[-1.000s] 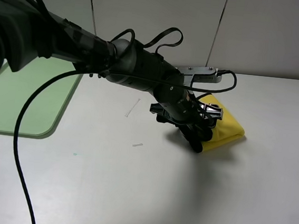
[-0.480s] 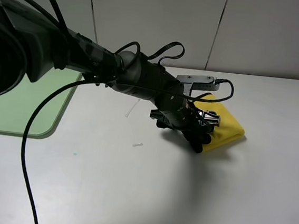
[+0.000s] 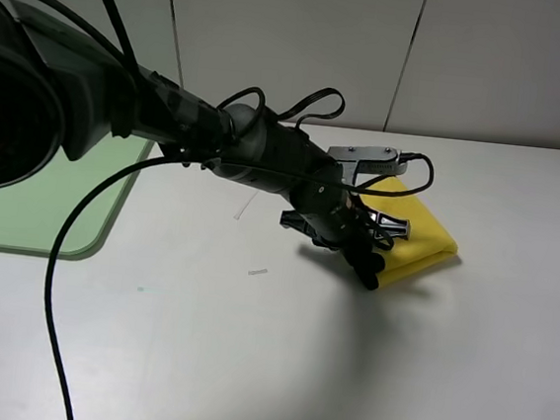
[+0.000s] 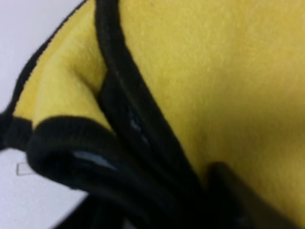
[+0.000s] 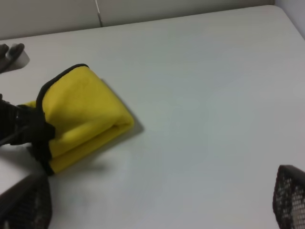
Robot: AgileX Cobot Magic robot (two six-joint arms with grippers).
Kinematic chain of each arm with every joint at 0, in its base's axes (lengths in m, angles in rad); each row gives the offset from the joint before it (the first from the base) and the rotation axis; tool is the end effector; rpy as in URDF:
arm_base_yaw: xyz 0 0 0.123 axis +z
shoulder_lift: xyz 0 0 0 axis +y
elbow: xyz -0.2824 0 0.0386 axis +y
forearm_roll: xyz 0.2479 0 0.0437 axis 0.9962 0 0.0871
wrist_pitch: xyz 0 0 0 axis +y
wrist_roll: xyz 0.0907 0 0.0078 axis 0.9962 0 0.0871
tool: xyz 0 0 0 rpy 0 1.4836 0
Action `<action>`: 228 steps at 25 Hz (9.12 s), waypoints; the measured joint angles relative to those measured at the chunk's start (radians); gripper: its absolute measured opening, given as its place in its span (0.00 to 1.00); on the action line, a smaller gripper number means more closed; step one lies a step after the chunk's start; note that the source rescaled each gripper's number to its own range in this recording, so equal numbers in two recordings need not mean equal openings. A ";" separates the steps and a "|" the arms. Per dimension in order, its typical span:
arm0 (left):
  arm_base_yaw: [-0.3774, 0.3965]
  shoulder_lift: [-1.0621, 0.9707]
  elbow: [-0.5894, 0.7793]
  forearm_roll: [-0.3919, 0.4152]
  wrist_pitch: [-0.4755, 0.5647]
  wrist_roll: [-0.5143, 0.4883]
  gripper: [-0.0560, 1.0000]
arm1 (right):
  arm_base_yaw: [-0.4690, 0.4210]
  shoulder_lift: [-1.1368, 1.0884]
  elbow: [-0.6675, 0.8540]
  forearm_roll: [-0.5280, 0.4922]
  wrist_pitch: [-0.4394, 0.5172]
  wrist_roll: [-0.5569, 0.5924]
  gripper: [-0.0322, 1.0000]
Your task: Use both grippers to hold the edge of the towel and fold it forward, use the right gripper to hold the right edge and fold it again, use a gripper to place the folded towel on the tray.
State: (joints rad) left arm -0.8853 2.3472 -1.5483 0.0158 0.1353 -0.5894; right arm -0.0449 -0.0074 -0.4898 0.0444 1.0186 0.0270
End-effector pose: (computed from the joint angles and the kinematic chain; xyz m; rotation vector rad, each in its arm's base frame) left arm 0.3102 -0.3791 0.0820 0.3911 2.4968 -0.6357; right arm -0.0030 0.0036 0.2778 0.0712 2.0032 0.0413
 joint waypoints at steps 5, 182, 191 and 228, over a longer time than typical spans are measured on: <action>0.000 0.003 0.000 -0.005 -0.003 -0.002 0.14 | 0.000 0.000 0.000 0.000 0.000 0.000 1.00; 0.952 -0.258 0.059 0.277 0.501 0.306 1.00 | -0.001 0.000 0.000 0.000 0.001 0.000 1.00; 0.952 -0.258 0.059 0.276 0.513 0.306 1.00 | -0.001 0.000 0.000 0.000 0.001 0.000 1.00; 0.952 -0.733 0.144 -0.048 1.039 0.729 1.00 | -0.001 0.000 0.000 0.000 0.001 0.000 1.00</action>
State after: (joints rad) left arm 0.0671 1.6145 -1.4041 -0.0324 1.1747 0.1394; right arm -0.0459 -0.0074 -0.4898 0.0444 1.0193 0.0270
